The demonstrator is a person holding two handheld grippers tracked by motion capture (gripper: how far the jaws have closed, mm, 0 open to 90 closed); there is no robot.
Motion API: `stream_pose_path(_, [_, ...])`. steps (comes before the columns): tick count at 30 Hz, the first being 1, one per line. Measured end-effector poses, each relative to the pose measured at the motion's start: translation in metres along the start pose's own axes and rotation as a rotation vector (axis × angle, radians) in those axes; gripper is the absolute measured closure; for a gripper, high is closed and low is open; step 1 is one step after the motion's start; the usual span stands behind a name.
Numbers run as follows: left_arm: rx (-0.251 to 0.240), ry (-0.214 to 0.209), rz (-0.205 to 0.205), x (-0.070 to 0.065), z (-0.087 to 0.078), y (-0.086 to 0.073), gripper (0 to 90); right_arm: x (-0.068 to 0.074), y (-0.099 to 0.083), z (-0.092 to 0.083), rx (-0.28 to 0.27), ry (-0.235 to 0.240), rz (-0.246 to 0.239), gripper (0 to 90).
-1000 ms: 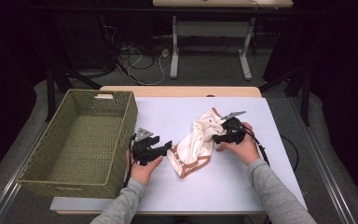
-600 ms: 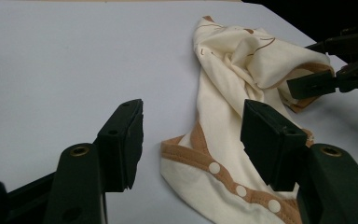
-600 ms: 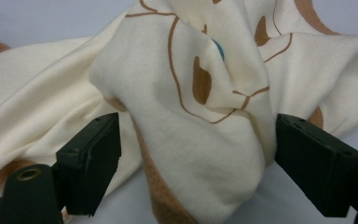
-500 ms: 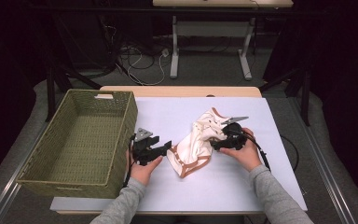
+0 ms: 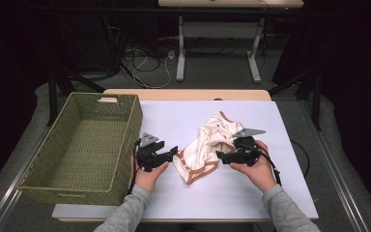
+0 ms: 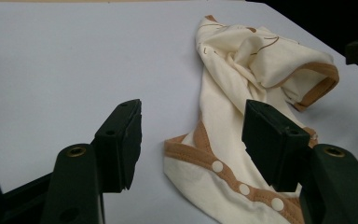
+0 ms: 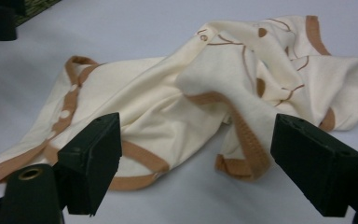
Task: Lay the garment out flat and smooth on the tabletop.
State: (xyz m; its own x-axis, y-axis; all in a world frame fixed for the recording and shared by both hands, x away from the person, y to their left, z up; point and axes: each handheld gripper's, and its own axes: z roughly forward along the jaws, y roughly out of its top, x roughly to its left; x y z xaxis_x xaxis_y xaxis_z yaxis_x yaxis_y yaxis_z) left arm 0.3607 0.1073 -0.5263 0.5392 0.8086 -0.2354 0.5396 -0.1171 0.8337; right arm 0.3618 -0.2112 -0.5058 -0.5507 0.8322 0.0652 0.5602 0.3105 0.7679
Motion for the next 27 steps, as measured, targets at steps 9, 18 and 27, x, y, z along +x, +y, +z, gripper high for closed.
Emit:
stream_pose_path(9, [0.016, -0.03, 0.002, -0.002, 0.0, -0.001, 38.2, 0.027, -0.018, -0.004, -0.009, 0.026, -0.009, 26.6])
stream_pose_path(18, [0.02, -0.045, -0.03, 0.001, -0.002, -0.004, 27.8, 0.031, -0.032, 0.013, 0.01, -0.017, 0.027, 38.1])
stream_pose_path(27, [0.023, -0.017, -0.022, 0.001, -0.002, -0.006, 17.7, 0.038, -0.034, 0.019, 0.007, -0.036, 0.011, 45.7])
